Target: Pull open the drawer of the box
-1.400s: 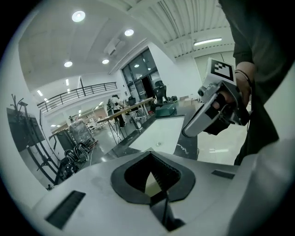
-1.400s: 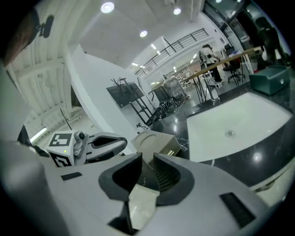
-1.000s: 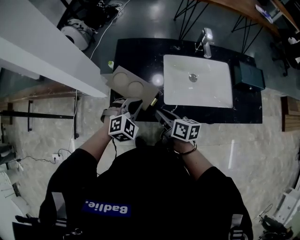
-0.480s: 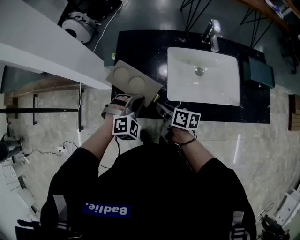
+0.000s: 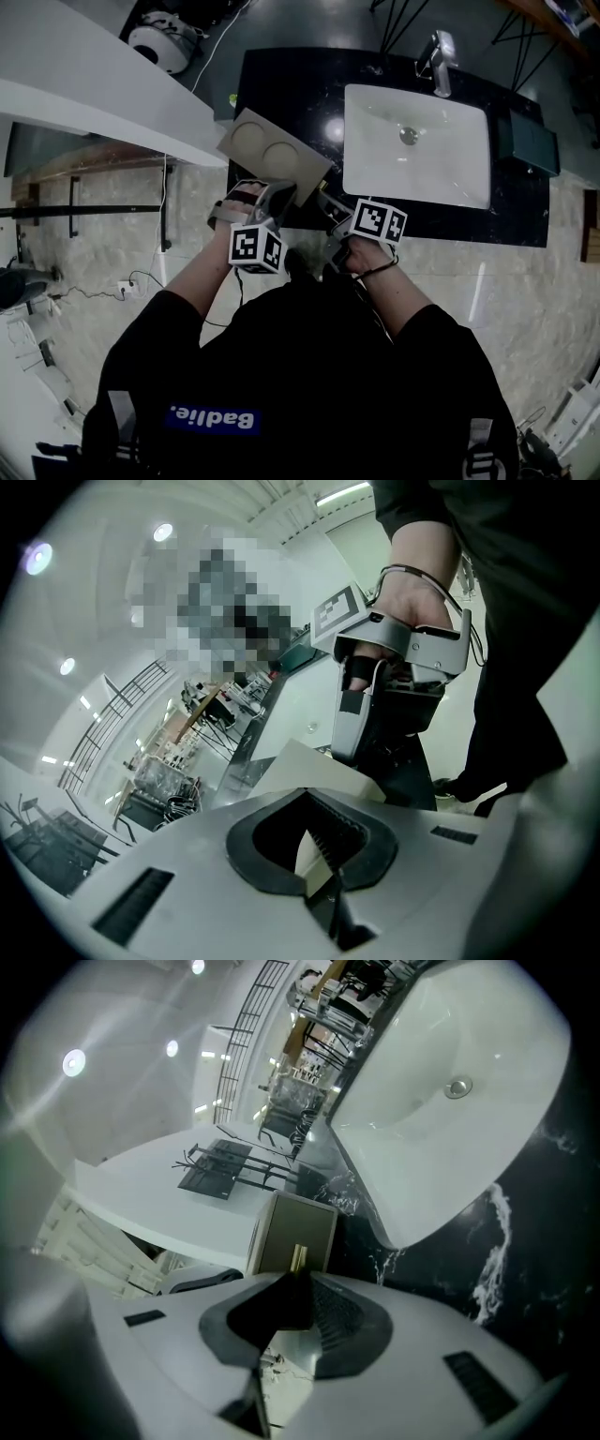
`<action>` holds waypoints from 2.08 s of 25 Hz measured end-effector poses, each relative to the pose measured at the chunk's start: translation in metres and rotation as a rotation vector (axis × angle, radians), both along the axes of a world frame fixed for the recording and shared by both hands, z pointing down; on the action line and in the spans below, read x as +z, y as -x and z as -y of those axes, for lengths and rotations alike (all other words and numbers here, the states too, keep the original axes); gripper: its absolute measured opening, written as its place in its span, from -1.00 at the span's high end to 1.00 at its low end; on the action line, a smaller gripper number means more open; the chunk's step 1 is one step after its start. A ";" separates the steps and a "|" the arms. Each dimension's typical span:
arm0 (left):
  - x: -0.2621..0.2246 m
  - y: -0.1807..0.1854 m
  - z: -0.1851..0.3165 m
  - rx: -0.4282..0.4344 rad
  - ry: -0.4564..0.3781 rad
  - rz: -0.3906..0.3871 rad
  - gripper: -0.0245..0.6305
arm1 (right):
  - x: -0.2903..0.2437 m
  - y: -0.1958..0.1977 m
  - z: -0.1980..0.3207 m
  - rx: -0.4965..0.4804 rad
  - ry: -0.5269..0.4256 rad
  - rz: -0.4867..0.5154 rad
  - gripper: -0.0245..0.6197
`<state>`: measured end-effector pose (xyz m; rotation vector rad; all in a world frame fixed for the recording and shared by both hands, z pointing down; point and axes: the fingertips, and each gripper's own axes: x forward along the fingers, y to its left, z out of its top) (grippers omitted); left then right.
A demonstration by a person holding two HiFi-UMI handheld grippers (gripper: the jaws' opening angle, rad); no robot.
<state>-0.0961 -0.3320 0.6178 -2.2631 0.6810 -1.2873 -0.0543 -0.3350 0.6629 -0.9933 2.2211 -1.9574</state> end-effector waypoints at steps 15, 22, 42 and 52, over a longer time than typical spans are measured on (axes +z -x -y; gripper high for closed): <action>0.000 -0.001 0.002 -0.001 -0.007 -0.005 0.93 | -0.002 -0.009 -0.008 -0.007 0.012 0.038 0.81; 0.000 0.000 0.003 0.005 -0.015 -0.007 0.93 | -0.003 -0.024 -0.020 0.015 0.017 0.024 0.81; -0.001 -0.005 0.012 0.019 -0.019 -0.042 0.93 | -0.004 -0.071 -0.050 0.062 0.017 -0.012 0.81; -0.002 -0.005 0.012 0.022 -0.024 -0.046 0.93 | -0.005 -0.083 -0.058 0.074 0.010 -0.034 0.81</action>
